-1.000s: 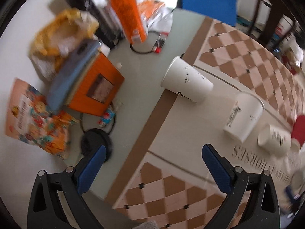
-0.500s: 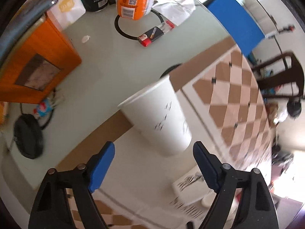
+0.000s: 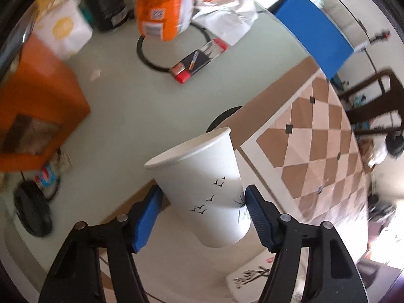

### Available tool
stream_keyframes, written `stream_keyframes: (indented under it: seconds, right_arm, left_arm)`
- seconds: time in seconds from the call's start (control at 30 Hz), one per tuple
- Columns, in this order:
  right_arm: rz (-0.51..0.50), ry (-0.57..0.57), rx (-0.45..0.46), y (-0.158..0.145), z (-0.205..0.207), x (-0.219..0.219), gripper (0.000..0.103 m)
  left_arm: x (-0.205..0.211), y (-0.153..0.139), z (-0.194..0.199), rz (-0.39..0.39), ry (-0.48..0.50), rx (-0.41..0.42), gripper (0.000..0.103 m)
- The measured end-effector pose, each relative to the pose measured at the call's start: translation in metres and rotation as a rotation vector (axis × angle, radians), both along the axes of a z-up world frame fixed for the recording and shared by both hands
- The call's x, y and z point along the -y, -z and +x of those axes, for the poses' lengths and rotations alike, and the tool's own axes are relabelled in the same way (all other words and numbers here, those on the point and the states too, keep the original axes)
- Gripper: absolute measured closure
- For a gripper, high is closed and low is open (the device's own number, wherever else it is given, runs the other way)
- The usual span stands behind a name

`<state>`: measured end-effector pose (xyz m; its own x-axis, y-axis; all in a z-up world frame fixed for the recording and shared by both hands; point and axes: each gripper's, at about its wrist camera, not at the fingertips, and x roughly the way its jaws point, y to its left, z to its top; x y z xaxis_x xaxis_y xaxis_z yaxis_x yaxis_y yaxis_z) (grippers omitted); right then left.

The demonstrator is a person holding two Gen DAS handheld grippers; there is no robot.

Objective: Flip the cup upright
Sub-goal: 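Lift the bird-print cup with the left gripper and rotate it upright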

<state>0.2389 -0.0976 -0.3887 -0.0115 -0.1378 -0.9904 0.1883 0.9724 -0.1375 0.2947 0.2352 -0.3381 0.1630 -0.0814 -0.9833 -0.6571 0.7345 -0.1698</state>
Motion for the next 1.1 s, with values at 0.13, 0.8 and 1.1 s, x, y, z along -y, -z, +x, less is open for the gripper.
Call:
stream_keyframes:
  seconds: [0.13,0.8,1.1]
  right_arm:
    - [-0.009,0.004,0.022,-0.005,-0.003,0.005,0.016]
    - [-0.049,0.094,0.071,-0.033,-0.084,0.038,0.016]
    - [-0.077,0.206,0.063,-0.039,-0.131,0.094,0.016]
  left_arm:
    - [0.007,-0.007,0.000,0.095,0.124,-0.008,0.040]
    - [0.076,-0.060,-0.068,0.238,0.551,0.070,0.043]
    - [0.153,-0.092,-0.124,0.200,0.783,0.130,0.043]
